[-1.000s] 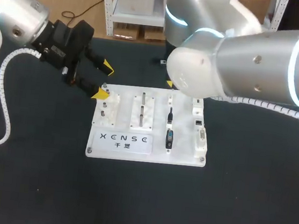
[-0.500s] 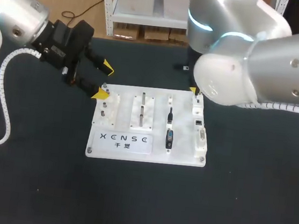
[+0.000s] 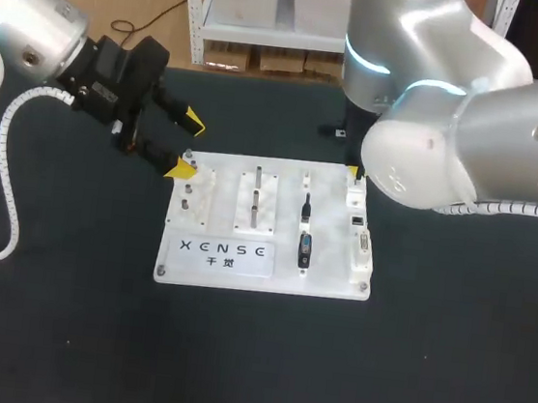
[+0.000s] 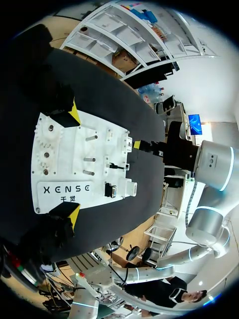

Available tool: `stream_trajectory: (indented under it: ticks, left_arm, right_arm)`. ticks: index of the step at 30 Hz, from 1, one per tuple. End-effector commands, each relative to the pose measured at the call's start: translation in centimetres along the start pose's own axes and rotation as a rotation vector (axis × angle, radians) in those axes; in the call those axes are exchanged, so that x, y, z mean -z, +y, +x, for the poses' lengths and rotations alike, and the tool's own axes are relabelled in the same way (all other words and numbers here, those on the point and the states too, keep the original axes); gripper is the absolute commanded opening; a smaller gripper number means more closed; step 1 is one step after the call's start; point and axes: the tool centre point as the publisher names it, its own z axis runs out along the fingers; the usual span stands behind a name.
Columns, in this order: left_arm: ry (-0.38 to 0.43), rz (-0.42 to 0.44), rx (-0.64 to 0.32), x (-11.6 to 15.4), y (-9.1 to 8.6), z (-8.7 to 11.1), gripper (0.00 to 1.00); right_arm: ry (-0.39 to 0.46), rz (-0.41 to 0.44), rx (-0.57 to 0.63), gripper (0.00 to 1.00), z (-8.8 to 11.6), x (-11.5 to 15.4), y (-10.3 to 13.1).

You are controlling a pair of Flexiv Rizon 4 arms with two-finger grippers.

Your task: Insert the USB connector, Ethernet cable, and multi-pin plug into their matching sockets one by one.

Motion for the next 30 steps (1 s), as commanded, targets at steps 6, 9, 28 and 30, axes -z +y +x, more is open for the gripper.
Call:
stream_trajectory:
  ticks: [6,9,28,30]
  left_arm:
    - [-0.003,-0.002,-0.002,0.01,-0.08,0.10,1.00]
    - [-0.003,-0.002,-0.002,0.01,-0.08,0.10,1.00]
    - [-0.003,-0.002,-0.002,0.01,-0.08,0.10,1.00]
    - [-0.003,-0.002,-0.002,0.01,-0.08,0.10,1.00]
  right_arm:
    - [-0.001,0.003,-0.001,0.00,-0.05,-0.40,-0.03]
    - [-0.003,0.003,-0.001,0.00,-0.18,-0.44,-0.06]
    - [0.012,-0.001,-0.002,0.00,-0.08,-0.91,0.41]
    - [0.015,0.007,-0.009,0.00,-0.16,-1.18,0.17]
